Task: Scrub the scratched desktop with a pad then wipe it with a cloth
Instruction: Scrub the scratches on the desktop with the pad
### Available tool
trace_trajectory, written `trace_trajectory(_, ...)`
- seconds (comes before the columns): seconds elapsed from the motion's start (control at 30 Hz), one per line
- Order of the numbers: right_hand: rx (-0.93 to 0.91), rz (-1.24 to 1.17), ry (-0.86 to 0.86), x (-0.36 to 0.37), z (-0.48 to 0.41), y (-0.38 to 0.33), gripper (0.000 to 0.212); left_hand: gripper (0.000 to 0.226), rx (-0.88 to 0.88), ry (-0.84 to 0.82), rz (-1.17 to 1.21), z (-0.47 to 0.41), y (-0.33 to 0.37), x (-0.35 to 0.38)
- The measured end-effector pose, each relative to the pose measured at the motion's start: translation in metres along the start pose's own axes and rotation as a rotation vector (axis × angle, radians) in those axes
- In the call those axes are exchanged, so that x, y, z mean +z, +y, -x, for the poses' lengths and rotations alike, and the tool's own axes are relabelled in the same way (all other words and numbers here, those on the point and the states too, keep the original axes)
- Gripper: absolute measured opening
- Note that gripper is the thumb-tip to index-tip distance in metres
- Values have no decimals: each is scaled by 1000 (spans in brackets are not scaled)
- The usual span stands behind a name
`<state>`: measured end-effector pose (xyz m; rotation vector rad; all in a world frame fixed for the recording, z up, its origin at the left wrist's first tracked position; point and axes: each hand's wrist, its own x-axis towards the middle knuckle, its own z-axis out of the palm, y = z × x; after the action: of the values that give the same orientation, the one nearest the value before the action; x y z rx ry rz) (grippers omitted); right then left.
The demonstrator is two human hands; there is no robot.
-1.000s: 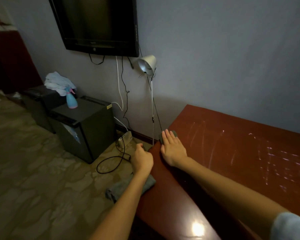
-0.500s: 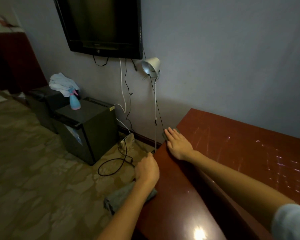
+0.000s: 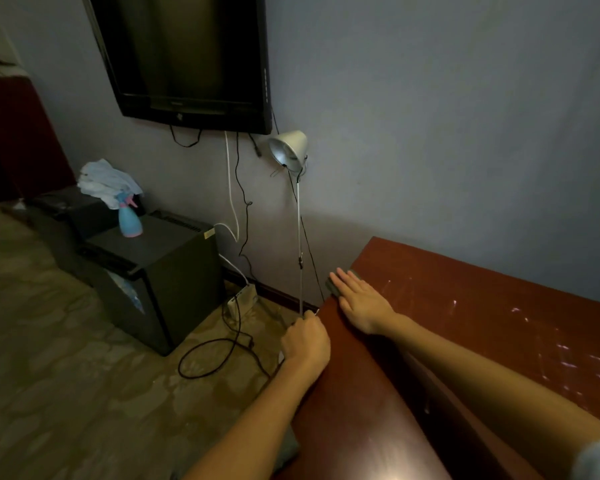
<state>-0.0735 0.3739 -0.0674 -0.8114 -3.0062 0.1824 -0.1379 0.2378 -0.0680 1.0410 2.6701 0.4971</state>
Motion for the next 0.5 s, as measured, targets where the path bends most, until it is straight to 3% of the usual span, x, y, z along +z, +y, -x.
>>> trace_trajectory(0.17,-122,-1,48,10,26,-6,61,41,6,-9,48,-26,13,5)
trace_trajectory(0.3,-192,-32,28,4,2,6,54,44,7,14,57,-40,17,14)
trace_trajectory(0.5,50,15,16,-6,-39,57,54,50,11,72,51,-41,16,18)
